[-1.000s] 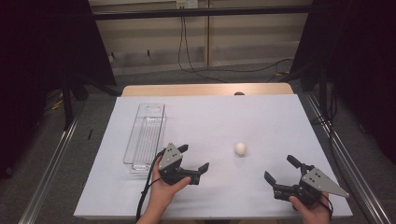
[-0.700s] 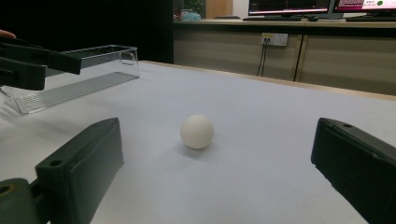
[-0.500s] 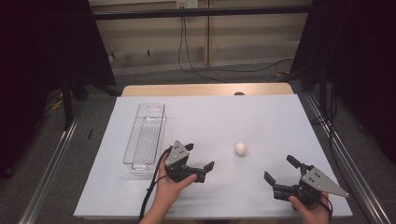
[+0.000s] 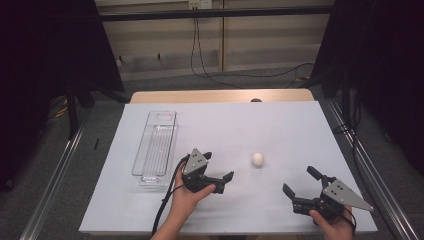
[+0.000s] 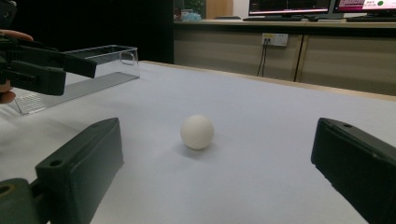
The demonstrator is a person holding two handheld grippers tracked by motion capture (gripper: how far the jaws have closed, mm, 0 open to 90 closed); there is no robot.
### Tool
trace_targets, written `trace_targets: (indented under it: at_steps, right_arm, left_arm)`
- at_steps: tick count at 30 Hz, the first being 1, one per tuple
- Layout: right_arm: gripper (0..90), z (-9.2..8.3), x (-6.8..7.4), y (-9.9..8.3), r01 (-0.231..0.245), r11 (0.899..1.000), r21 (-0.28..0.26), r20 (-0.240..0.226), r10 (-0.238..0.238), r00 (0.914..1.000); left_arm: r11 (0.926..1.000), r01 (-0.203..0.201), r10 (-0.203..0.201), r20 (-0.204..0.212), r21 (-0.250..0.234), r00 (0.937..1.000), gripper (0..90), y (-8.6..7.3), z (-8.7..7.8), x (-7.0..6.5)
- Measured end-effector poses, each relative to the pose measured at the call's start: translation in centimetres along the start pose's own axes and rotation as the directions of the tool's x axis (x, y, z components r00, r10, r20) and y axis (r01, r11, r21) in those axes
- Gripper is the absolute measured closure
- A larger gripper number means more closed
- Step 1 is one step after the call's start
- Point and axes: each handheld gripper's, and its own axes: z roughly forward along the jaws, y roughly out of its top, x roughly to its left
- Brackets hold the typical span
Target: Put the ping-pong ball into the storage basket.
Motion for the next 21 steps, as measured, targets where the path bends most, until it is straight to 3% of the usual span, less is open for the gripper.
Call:
trace_targets:
  at_steps: [21]
  right_arm:
    - [1.7, 0.0, 0.0, 0.0, -0.002, 1.000, -0.002, 0.002, 0.002, 1.0000]
  left_arm:
    - [0.9996, -0.005, 0.005, 0.009, 0.027, 0.9999, 2.4, 0.3, 1.5, -0.4]
